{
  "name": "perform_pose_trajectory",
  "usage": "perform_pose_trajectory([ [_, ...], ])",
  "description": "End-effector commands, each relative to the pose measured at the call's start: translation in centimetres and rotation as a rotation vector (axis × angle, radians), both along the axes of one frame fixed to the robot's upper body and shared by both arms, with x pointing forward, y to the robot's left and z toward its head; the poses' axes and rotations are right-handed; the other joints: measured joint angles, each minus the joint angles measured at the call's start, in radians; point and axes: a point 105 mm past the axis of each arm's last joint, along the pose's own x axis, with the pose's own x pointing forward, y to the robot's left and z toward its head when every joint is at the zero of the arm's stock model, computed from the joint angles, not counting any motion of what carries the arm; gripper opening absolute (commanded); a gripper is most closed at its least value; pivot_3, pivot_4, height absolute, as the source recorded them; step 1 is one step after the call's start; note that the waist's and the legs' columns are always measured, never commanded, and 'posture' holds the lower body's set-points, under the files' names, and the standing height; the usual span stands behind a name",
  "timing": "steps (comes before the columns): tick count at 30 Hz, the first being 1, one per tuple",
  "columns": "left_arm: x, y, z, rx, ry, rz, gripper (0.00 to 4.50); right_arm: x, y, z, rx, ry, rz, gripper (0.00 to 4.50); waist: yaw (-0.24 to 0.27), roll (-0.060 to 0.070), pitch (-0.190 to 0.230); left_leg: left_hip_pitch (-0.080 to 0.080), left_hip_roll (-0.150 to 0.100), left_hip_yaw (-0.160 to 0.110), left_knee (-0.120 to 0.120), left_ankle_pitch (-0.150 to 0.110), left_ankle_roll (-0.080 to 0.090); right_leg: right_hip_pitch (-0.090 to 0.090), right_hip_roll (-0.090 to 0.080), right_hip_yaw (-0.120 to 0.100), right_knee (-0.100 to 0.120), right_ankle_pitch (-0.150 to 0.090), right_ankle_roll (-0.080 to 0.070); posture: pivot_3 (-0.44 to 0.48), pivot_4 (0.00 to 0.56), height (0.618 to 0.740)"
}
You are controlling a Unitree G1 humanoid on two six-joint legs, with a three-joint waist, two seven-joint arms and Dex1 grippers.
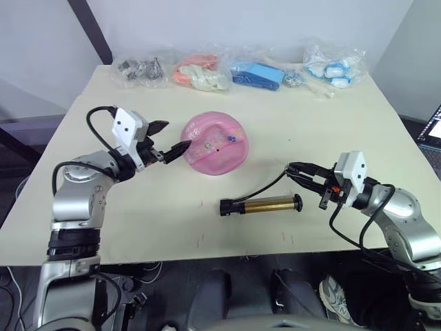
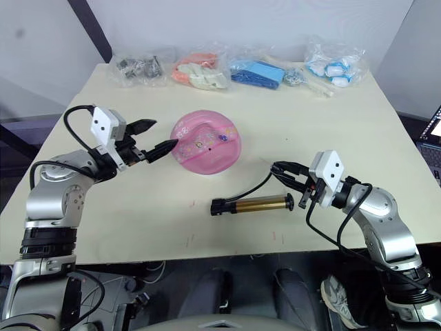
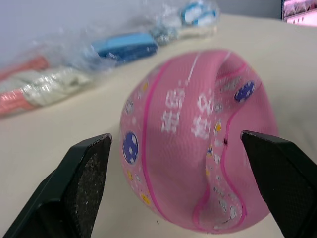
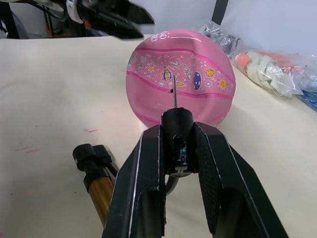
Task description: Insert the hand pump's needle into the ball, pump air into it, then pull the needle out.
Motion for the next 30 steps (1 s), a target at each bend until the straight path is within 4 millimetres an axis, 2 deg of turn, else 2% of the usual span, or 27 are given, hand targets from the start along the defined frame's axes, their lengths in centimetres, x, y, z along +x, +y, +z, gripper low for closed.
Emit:
perform_pose_trajectory([
  [1, 0.7, -0.4, 0.6, 0.024, -0.004, -0.039, 4.43, -0.4, 0.5, 0.9, 0.012, -0.045, 0.021, 0.36, 0.000, 0.000, 0.000, 0.000, 0.000, 0.000, 0.000, 0.000, 0.000, 0.000, 0.000, 0.000, 0.000, 0.000, 0.000, 0.000, 0.150, 0.740],
  [9, 2.2, -0.9, 0.3, 0.070, 0.000, -0.062, 4.43, -0.7, 0.6, 1.0, 0.014, -0.050, 0.017, 0.36, -0.001, -0.001, 0.001, 0.000, 0.000, 0.000, 0.000, 0.000, 0.000, 0.000, 0.000, 0.000, 0.000, 0.000, 0.000, 0.000, 0.150, 0.740],
  [12, 2.3, -0.9, 0.3, 0.066, -0.002, -0.068, 3.53, -0.8, 0.5, 1.1, 0.015, -0.051, 0.006, 0.36, 0.000, -0.001, 0.001, 0.000, 0.000, 0.000, 0.000, 0.000, 0.000, 0.000, 0.000, 0.000, 0.000, 0.000, 0.000, 0.000, 0.150, 0.740],
  [17, 2.3, -1.3, 0.1, 0.037, -0.001, -0.070, 1.27, -1.0, 0.6, 1.0, 0.014, -0.050, 0.002, 0.36, 0.000, -0.001, 0.001, 0.000, 0.000, 0.000, 0.000, 0.000, 0.000, 0.000, 0.000, 0.000, 0.000, 0.000, 0.000, 0.000, 0.150, 0.740],
  [19, 2.4, -1.4, 0.1, 0.040, -0.010, -0.059, 0.45, -1.0, 0.7, 0.9, 0.011, -0.043, 0.005, 0.36, -0.001, -0.001, 0.001, 0.000, 0.000, 0.000, 0.000, 0.000, 0.000, 0.000, 0.000, 0.000, 0.000, 0.000, 0.000, 0.000, 0.150, 0.740],
  [20, 2.4, -1.4, 0.1, 0.027, -0.010, -0.051, 0.23, -1.1, 0.8, 0.9, 0.009, -0.037, 0.011, 0.36, -0.001, -0.001, 0.001, 0.000, 0.000, 0.000, 0.000, 0.000, 0.000, 0.000, 0.000, 0.000, 0.000, 0.000, 0.000, 0.000, 0.150, 0.740],
  [22, 2.4, -1.7, 0.2, 0.011, -0.014, -0.040, 0.03, -1.1, 1.0, 0.8, 0.015, -0.012, 0.013, 0.36, -0.001, -0.002, 0.001, 0.000, 0.000, 0.000, 0.000, 0.000, 0.000, 0.000, 0.000, 0.000, 0.000, 0.000, 0.000, 0.000, 0.150, 0.740],
  [30, 2.3, -2.4, 0.3, -0.011, -0.035, 0.030, 0.03, -0.7, 2.9, 0.1, 0.015, 0.196, -0.006, 0.36, 0.001, -0.002, 0.001, 0.000, 0.000, 0.000, 0.000, 0.000, 0.000, 0.000, 0.000, 0.000, 0.001, 0.000, 0.000, 0.000, 0.150, 0.740],
])
